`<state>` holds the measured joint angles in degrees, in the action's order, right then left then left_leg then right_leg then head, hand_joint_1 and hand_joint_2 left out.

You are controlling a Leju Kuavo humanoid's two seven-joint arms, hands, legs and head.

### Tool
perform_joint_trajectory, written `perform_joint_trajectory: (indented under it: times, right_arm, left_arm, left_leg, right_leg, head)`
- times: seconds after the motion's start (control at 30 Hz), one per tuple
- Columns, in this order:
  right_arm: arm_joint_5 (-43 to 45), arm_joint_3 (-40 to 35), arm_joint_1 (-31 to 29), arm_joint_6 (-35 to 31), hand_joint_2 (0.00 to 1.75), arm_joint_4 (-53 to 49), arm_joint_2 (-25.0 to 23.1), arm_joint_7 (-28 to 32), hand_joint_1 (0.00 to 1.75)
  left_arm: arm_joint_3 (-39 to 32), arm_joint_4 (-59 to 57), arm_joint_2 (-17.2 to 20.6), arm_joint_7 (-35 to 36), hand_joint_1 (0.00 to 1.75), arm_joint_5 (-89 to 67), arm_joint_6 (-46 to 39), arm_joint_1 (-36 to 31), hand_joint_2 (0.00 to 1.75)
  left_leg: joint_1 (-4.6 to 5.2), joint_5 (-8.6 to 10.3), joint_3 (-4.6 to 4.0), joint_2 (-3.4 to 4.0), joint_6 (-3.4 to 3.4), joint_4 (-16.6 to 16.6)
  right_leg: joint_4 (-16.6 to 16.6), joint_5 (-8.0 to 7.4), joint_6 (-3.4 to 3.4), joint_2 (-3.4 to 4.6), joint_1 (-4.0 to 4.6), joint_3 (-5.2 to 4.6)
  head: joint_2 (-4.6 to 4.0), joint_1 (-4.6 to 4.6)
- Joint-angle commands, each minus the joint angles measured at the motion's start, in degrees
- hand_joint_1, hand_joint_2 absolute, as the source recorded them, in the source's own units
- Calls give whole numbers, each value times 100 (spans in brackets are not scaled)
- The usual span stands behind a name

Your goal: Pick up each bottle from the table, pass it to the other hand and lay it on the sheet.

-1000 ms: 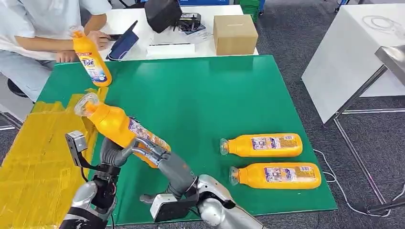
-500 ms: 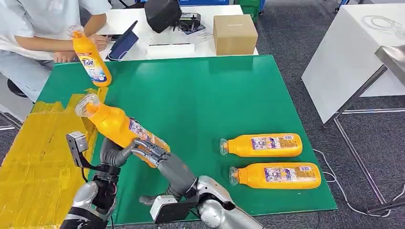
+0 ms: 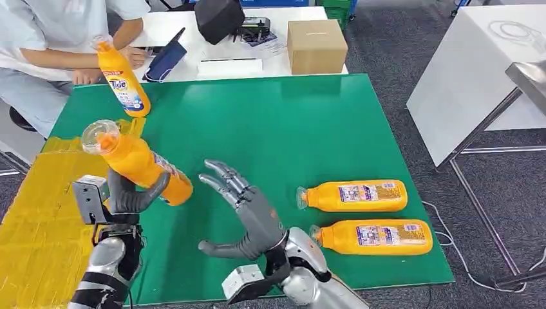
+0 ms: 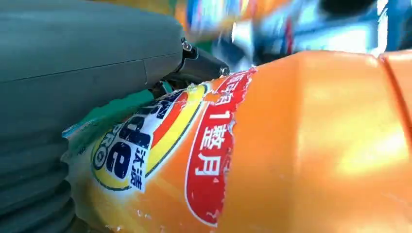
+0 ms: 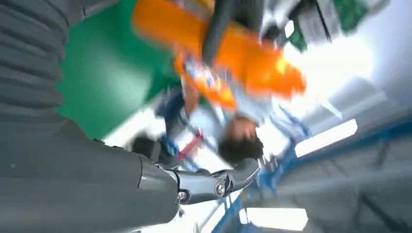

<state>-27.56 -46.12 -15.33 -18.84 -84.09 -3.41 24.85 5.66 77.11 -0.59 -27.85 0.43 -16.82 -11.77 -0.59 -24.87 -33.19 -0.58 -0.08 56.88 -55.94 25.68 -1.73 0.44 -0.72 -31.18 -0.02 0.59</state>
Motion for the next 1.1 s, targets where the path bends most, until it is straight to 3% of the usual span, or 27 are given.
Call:
perform_joint_trajectory:
  times: [0.03, 0.17, 0.3, 0.47, 0.8, 0.97, 1.1]
  right_arm:
    - [-98, 626, 241, -206, 175, -1049, 545, -6, 0]
    - [-98, 626, 241, -206, 175, -1049, 545, -6, 0]
    - [-154, 1036, 517, -469, 175, -1441, 666, 158, 0]
    - [-54, 1715, 761, -470, 175, -1768, 707, 9, 0]
    - [-6, 1807, 786, -440, 175, -1801, 660, -9, 0]
    - [251, 2125, 842, -336, 175, -1827, 711, -61, 0]
    - [395, 2262, 901, -288, 175, -1865, 736, 6, 0]
  left_arm:
    - [-470, -199, 351, -95, 175, -1620, -1176, -348, 175]
    - [-470, -199, 351, -95, 175, -1620, -1176, -348, 175]
    - [-431, -598, 761, 745, 175, -4387, -2114, -410, 175]
    - [-396, -1115, 1308, 1903, 175, -7281, -2088, -459, 175]
    - [-295, -1274, 1426, 2065, 175, -7637, -1935, -500, 175]
    - [141, -1796, 1997, 2283, 175, -8432, -1557, -497, 175]
    - [318, -2250, 2233, 2387, 175, -8659, -1450, -573, 175]
  left_leg:
    - [-6, -4, 10, -10, 1, 1]
    - [-6, -5, 9, -6, 2, 3]
    - [-3, -3, 9, -7, 2, -1]
    - [-1, -3, 15, -4, -1, -5]
    - [-7, -6, 17, -5, 2, -1]
    - [-1, -2, 12, 2, 0, -4]
    - [-3, -3, 21, -1, 0, -6]
  right_leg:
    - [5, 6, 7, -18, 8, 18]
    - [3, 6, 5, -13, 7, 16]
    - [5, 5, 4, -13, 5, 16]
    - [6, 5, 7, -10, 4, 18]
    - [7, 8, 6, -16, 7, 24]
    - [4, 3, 5, -5, 2, 14]
    - [7, 6, 8, -11, 4, 23]
  head:
    - [0, 0]
    - [0, -2]
    - [0, -2]
    - [0, -2]
    - [0, -2]
    - [0, -2]
    - [0, -2]
